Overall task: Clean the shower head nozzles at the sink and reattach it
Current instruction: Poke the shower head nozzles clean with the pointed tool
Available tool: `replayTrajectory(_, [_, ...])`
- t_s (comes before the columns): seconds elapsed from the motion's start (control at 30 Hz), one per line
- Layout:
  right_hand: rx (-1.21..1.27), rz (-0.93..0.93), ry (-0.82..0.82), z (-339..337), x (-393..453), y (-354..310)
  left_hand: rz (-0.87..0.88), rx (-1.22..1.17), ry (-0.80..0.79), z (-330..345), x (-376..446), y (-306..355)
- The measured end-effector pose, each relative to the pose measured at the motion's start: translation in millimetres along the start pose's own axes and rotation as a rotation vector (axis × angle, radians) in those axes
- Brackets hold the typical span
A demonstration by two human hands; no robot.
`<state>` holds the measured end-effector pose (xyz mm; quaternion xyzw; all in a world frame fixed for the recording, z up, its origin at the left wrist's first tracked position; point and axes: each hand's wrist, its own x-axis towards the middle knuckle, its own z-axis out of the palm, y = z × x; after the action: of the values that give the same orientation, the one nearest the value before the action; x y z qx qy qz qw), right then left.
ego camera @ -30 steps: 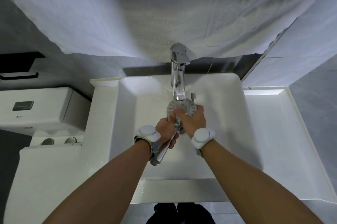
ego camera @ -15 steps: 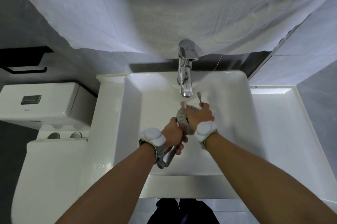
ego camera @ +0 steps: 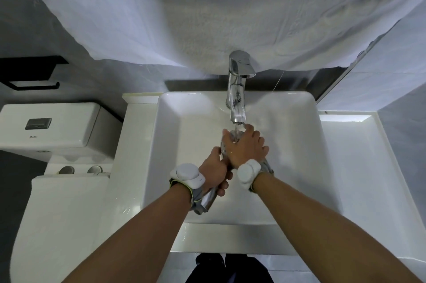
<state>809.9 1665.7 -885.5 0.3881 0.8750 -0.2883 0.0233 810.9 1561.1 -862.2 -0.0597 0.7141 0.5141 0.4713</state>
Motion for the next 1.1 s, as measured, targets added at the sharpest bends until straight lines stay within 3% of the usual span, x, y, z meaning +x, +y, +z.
replayTrajectory(0.13, [0.124, 0.135, -0.245, -15, 41, 6, 0.004, 0.027, -0.025, -3, -1, -2])
replayTrajectory(0.2, [0.140, 0.072, -0.153, -10, 30, 5, -0.005, 0.028, -0.022, -3, 0, 1])
replayTrajectory(0.3, [-0.023, -0.137, 0.016, 0, 0, 2, -0.014, -0.009, -0.020, -6, 3, 4])
replayTrajectory(0.47, [0.017, -0.100, -0.125, -8, 30, 1, -0.080, -0.063, -0.063, -15, 3, 4])
replayTrajectory(0.57, [0.224, -0.044, -0.312, -15, 49, 13, -0.072, -0.045, -0.101, -22, 5, 4])
replayTrajectory(0.63, [0.512, 0.133, -0.473, -26, 43, 23, -0.001, 0.009, -0.102, -26, 10, 5])
replayTrajectory(0.7, [0.681, 0.222, -0.516, -28, 35, 34, 0.046, 0.067, -0.095, -25, 15, 9])
replayTrajectory(0.8, [0.768, 0.190, -0.444, -19, 23, 34, 0.054, 0.155, -0.023, -20, 23, 18])
replayTrajectory(0.93, [0.748, 0.181, -0.209, -14, 17, 26, 0.029, 0.165, 0.085, -13, 33, 19])
replayTrajectory(1.1, [0.397, 0.058, 0.134, -21, 6, 39, -0.026, 0.010, 0.086, -11, 28, 18])
